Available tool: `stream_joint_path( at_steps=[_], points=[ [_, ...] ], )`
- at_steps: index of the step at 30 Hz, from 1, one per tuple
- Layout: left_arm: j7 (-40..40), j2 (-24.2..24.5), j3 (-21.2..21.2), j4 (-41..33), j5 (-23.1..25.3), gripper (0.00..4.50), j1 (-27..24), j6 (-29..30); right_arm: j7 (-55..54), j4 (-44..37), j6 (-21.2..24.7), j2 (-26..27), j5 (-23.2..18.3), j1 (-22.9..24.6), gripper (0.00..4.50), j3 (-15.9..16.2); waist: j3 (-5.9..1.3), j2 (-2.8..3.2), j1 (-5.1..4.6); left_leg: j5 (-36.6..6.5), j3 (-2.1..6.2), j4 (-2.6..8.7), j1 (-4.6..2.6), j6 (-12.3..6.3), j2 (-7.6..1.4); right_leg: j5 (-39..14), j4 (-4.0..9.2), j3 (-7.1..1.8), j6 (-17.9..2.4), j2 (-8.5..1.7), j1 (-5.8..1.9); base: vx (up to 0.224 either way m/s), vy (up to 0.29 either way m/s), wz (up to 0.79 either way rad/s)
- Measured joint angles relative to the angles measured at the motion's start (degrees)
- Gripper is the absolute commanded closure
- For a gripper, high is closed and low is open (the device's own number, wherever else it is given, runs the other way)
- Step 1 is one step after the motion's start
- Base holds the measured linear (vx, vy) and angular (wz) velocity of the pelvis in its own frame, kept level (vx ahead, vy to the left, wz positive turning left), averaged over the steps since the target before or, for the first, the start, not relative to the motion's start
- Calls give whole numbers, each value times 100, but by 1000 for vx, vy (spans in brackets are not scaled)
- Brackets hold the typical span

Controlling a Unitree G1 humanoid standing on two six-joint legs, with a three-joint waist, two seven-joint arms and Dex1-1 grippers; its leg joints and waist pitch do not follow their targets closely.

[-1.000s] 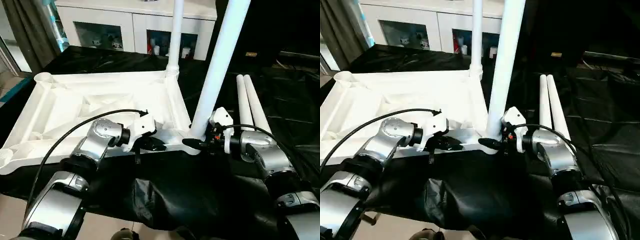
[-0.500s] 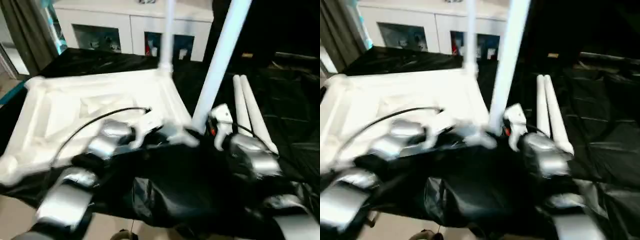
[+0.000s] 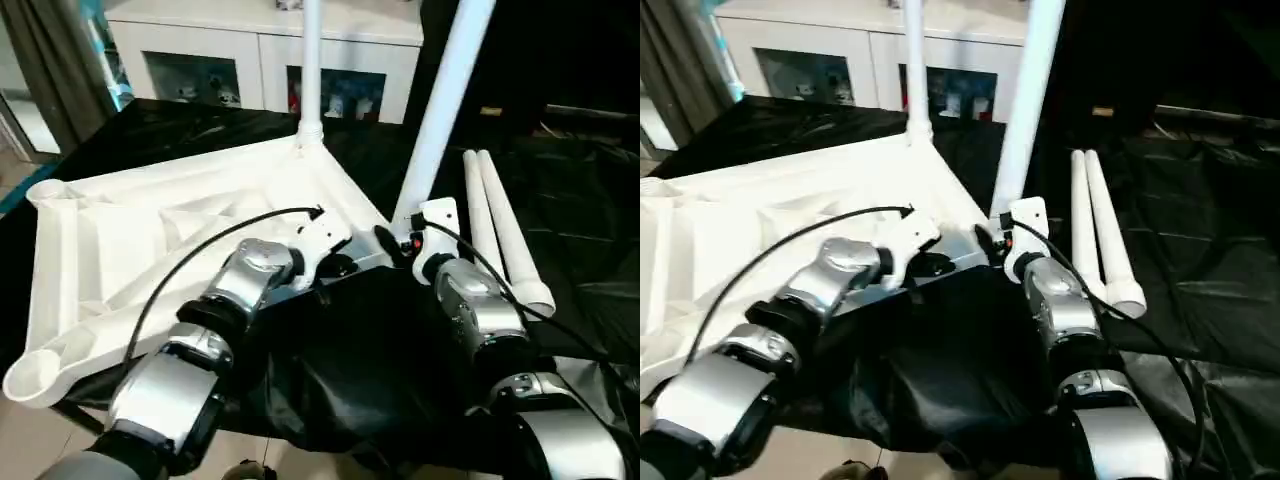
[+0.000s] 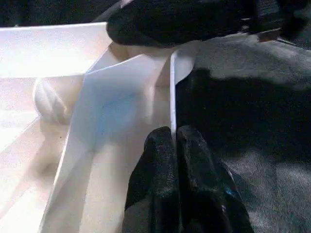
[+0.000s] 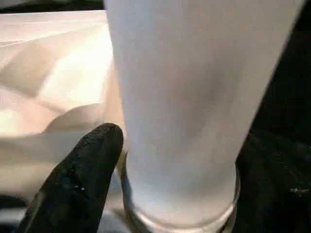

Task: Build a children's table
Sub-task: Rotate leg to tighten

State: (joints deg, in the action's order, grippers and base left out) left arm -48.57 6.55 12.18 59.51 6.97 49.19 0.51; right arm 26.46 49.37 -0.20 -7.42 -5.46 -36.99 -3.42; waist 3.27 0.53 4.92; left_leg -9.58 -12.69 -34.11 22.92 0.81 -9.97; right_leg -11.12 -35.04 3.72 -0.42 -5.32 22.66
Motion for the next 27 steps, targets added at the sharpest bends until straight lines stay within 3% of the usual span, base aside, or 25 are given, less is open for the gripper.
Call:
stream_joint_path(
  at_steps=[8,14,17,18,23,27],
  points=[
    [-1520,675,23,-684,-163,450,-434,-314,2573,-937,262,-976,-271,532,90,597,0,3,41,3,-2,6,19,-7,-6,-12,0,6,31,3,23,7,-1,0],
    [-2315,959,126,-977,-296,450,-617,-409,3611,-1156,434,-1317,-338,577,90,881,1,2,99,0,-10,2,23,-10,-6,-16,2,4,30,1,24,0,0,0],
    [-2487,1026,126,-1040,-310,450,-655,-418,3816,-1247,493,-1367,-343,578,90,906,3,-1,116,0,-10,1,22,-9,-6,-15,-3,3,28,1,24,0,0,0],
    [-2494,1034,126,-1050,-310,450,-657,-418,3842,-1266,508,-1367,-346,578,115,913,3,-1,119,0,-10,1,22,-9,-7,-14,-3,3,27,1,24,0,0,0],
    [-2526,1045,126,-1054,-310,450,-659,-418,3859,-1277,587,-1357,-362,578,157,962,3,-1,131,1,-11,1,21,-8,-7,-13,-4,2,26,1,25,0,0,0],
    [-2551,1038,126,-1081,-310,450,-667,-415,3869,-1346,639,-1361,-373,609,169,958,3,-1,137,1,-11,0,21,-8,-7,-14,-4,3,26,1,26,0,0,0]
  ],
)
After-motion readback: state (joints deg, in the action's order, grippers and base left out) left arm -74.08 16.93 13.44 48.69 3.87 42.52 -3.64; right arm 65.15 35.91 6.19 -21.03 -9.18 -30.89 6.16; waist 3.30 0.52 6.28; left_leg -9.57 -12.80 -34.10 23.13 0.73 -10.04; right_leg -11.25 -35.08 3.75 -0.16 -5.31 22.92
